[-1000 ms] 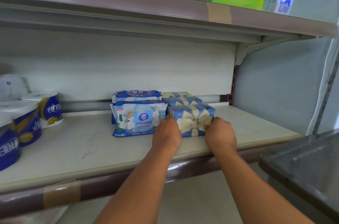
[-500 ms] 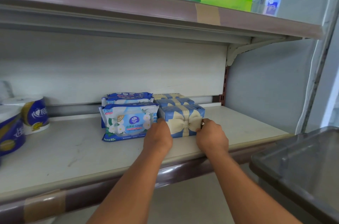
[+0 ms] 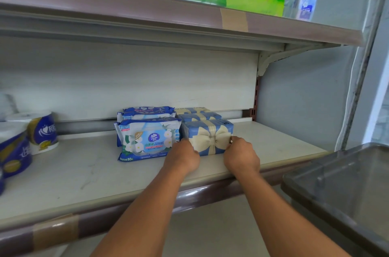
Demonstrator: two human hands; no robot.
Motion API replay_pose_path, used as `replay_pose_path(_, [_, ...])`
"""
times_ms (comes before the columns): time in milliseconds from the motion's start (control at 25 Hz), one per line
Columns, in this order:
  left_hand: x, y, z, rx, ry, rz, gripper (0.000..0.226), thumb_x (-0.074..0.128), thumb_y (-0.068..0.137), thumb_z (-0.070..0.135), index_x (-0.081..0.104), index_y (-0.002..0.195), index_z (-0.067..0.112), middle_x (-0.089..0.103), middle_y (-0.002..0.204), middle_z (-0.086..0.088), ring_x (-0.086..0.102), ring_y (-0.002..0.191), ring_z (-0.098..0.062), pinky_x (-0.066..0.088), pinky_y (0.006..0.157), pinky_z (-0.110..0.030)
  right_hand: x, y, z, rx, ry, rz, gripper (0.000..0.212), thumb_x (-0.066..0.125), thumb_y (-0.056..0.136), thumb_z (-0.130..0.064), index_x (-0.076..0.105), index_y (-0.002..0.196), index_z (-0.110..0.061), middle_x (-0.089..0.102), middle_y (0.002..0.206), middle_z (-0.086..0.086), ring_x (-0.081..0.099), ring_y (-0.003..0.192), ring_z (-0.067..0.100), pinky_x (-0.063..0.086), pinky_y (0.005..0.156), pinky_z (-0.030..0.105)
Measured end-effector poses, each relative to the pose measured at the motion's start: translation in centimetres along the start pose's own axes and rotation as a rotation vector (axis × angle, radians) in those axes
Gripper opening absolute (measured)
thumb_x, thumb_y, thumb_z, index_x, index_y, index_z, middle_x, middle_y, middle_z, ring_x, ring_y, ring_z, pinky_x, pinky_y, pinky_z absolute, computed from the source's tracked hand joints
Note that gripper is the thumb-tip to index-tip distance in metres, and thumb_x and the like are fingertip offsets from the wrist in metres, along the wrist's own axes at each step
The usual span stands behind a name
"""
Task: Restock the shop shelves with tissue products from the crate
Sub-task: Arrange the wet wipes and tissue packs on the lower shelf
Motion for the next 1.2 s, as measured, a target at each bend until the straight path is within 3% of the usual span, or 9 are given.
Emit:
replay_pose_path(240, [-2.4,-2.3,0.9,-0.018,-0.03,0.106,0.026,0.048,0.096,0.025,0.057,0.108,0.004,0.058,0.097,-0.01,0.053,0.081,-0.022,0.041,0.064,-0.03,-1.1,-1.9,-0.6,-0.029,0.025,0.06,0.022,0.043,0.096,-0.012,0.056,0.115,-0.01,0.064,0.112,0.011,0.063,0.1,0.028,0.045,0.073,0.029])
replay_pose_path(320, [-3.3,-3.3,1.2,0.019,-0.064,0.141,0.025,0.049,0.095,0.027,0.056,0.105,0.005,0.06,0.098,-0.011,0.053,0.079,-0.022,0.04,0.062,-0.03,-1.8,-3.2,-1.1,-0.084,0.069,0.092,0.027,0.041,0.096,-0.011,0.053,0.12,-0.01,0.063,0.115,0.012,0.061,0.104,0.03,0.045,0.078,0.03])
replay_pose_path(480, [-4.9,-6.4,1.4,0.155,-0.188,0.217,0.036,0.05,0.095,0.033,0.051,0.126,0.016,0.058,0.121,-0.005,0.057,0.108,-0.024,0.049,0.086,-0.037,-3.3,-7.0,-2.4,-0.268,0.227,0.146,0.034,0.04,0.098,-0.016,0.052,0.129,-0.011,0.06,0.125,0.009,0.054,0.115,0.029,0.044,0.088,0.033])
replay_pose_path(600, [-6.4,-9.7,0.5,0.196,-0.286,0.288,0.032,0.055,0.094,0.034,0.053,0.123,0.02,0.059,0.114,0.002,0.059,0.106,-0.02,0.048,0.091,-0.035,-4.3,-10.5,-3.1,-0.368,0.327,0.14,0.037,0.042,0.098,-0.021,0.051,0.133,-0.014,0.059,0.129,0.006,0.055,0.117,0.025,0.044,0.094,0.033])
replay_pose_path(960, [-9.7,-22.2,-9.0,0.116,-0.328,0.319,0.031,0.06,0.092,0.03,0.058,0.122,0.021,0.063,0.105,0.003,0.059,0.085,-0.01,0.04,0.077,-0.019,-3.6,-22.7,-3.9,-0.52,0.461,-0.033,0.04,0.049,0.097,-0.026,0.049,0.137,-0.017,0.063,0.123,0.001,0.059,0.105,0.012,0.041,0.087,0.02])
replay_pose_path(1040, [-9.2,-25.8,-11.7,0.109,-0.323,0.302,0.031,0.061,0.092,0.028,0.058,0.122,0.019,0.063,0.104,0.003,0.06,0.088,-0.009,0.037,0.075,-0.015,-2.0,-26.1,-3.4,-0.557,0.467,-0.066,0.039,0.052,0.096,-0.024,0.051,0.135,-0.016,0.065,0.118,0.0,0.061,0.1,0.01,0.041,0.083,0.017])
replay_pose_path(1200, [-5.5,-33.4,-18.6,-0.006,-0.328,0.247,0.03,0.059,0.092,0.035,0.057,0.12,0.024,0.064,0.103,0.005,0.06,0.093,-0.01,0.045,0.084,-0.026,2.9,-33.5,-1.1,-0.588,0.437,-0.193,0.039,0.053,0.096,-0.025,0.05,0.134,-0.017,0.062,0.115,-0.006,0.055,0.095,0.004,0.038,0.083,0.015])
Point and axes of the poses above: each hand's wrist, its own y-axis towards the middle knuckle, its own x-axis out of the palm, z = x × y, the point moved 2 cm from there along y, towards the middle knuckle
